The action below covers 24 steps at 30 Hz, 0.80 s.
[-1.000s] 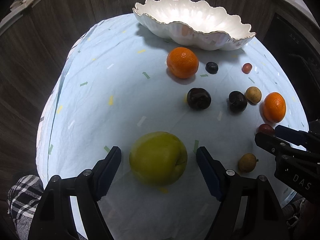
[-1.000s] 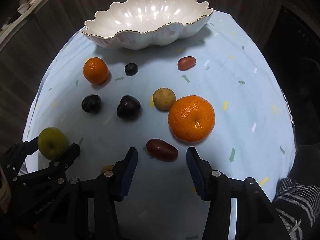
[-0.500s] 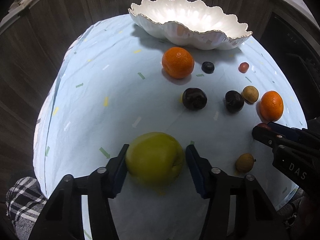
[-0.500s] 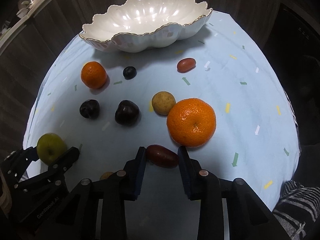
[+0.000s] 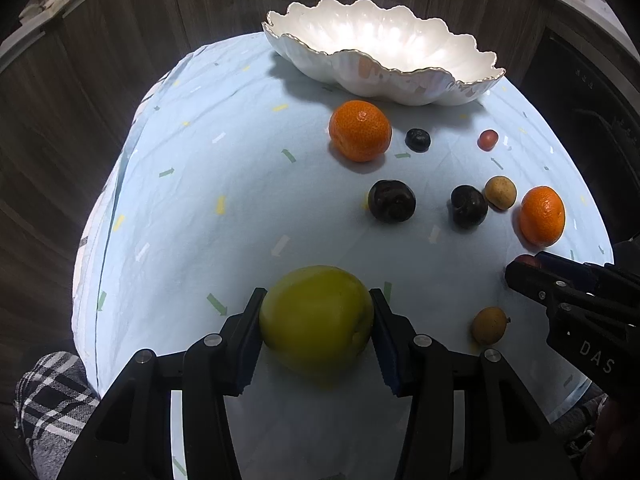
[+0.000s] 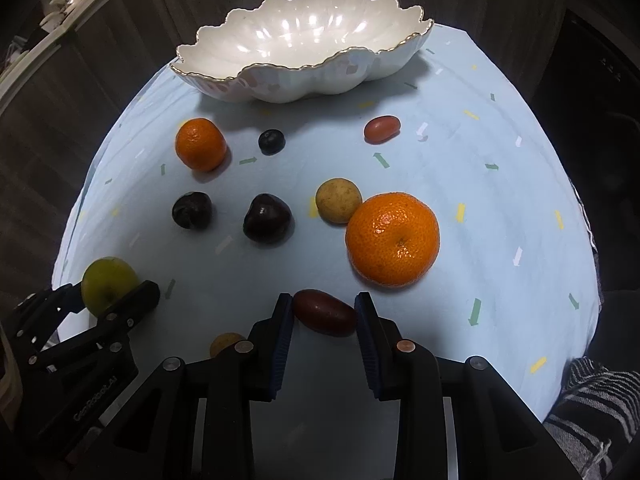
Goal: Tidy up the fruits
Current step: 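Close the left gripper on the green apple while the right gripper grasps the red date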
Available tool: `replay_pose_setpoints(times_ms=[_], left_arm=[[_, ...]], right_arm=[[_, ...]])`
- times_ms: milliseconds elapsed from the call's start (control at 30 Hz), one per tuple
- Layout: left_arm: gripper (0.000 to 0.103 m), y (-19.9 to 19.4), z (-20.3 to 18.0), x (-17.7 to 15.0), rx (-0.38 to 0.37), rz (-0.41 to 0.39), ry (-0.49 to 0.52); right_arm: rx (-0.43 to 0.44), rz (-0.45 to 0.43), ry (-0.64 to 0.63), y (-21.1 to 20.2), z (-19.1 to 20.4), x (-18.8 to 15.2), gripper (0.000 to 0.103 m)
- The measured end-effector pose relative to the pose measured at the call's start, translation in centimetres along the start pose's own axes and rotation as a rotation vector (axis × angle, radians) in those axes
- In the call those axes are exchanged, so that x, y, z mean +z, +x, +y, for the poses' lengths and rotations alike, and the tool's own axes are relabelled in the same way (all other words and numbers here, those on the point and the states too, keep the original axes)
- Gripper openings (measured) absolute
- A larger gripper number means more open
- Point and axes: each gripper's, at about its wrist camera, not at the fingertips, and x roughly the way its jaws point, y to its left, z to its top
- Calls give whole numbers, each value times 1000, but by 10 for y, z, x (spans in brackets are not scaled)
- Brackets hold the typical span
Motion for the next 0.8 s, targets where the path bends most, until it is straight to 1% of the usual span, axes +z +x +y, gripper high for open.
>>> replay_pose_setpoints(times_ms=[333, 800], left_arm=[[49, -16, 0, 2, 5, -49, 9], [48, -48, -2, 8, 11, -108, 3]], right_arm=[[7, -50, -9, -21, 0, -1, 33], [15, -156, -32, -57, 2, 3, 32]])
